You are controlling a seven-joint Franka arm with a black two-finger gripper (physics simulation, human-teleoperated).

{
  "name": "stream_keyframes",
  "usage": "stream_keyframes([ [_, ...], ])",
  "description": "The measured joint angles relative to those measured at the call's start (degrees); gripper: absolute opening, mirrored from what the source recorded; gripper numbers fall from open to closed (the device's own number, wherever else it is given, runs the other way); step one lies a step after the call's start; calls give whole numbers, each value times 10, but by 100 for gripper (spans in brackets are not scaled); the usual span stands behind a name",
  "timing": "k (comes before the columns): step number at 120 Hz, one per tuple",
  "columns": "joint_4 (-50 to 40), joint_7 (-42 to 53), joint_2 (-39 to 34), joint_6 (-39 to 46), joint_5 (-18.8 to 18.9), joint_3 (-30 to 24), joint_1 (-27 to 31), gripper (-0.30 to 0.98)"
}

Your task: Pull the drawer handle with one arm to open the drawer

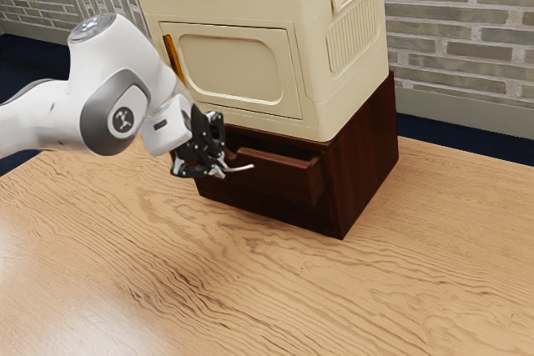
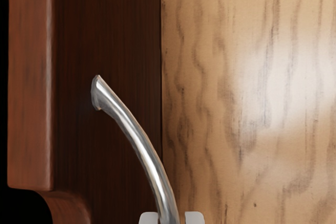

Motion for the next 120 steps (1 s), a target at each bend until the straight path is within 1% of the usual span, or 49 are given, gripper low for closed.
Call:
stream_keyframes([
  [62,-27,-12,-36,-34,0,2,-1,-7],
  [120,-73,-23,-83,-40,1,4,5,-7],
])
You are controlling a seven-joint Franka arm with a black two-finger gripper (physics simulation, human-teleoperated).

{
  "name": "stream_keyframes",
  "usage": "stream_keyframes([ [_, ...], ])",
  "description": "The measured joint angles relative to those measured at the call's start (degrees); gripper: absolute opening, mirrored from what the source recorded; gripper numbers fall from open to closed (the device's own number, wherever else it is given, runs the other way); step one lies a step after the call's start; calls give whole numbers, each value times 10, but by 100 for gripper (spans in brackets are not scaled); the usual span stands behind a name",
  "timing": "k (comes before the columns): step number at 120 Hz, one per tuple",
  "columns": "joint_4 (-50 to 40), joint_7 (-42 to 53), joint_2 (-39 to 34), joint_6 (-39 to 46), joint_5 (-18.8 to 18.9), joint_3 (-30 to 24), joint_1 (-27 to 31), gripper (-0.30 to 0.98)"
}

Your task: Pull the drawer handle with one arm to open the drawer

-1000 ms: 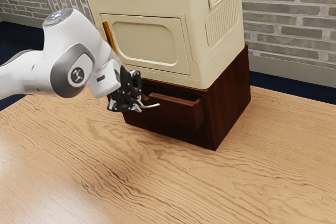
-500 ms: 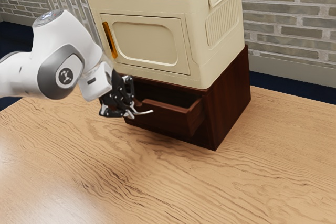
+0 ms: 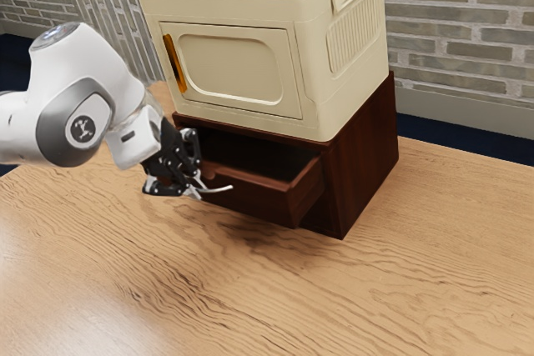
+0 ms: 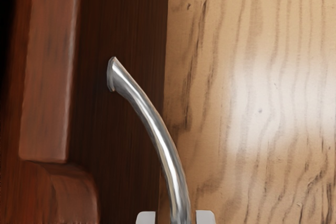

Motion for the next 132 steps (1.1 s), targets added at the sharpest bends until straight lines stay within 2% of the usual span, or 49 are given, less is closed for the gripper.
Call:
stream_keyframes([
  [132,-99,-25,-117,-6,7,0,3,-6],
])
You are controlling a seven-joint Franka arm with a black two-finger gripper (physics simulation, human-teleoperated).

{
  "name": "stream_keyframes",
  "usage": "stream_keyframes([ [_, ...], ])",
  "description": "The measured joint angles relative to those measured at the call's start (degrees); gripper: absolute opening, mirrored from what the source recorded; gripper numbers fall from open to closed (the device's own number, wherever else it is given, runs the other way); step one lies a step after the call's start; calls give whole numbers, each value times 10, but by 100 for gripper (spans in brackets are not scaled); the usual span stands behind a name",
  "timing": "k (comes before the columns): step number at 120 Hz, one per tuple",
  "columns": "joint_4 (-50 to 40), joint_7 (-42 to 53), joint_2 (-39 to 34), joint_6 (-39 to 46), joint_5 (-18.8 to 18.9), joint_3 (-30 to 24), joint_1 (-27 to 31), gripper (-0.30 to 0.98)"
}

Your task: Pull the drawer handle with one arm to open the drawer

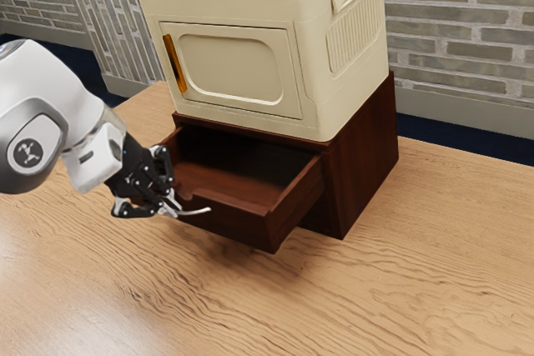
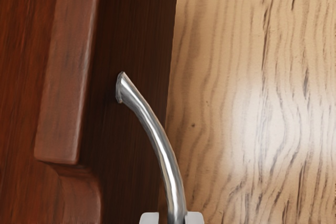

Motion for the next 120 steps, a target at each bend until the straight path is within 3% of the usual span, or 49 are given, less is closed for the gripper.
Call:
stream_keyframes([
  [46,-7,-4,-10,-3,2,0,0,-4],
  [87,20,-5,-20,-7,1,-4,0,12],
  [100,69,-5,-25,-16,0,-11,0,20],
  [110,124,-6,-20,-29,-2,-19,4,34],
  [120,274,-9,73,-67,-13,-52,25,45],
])
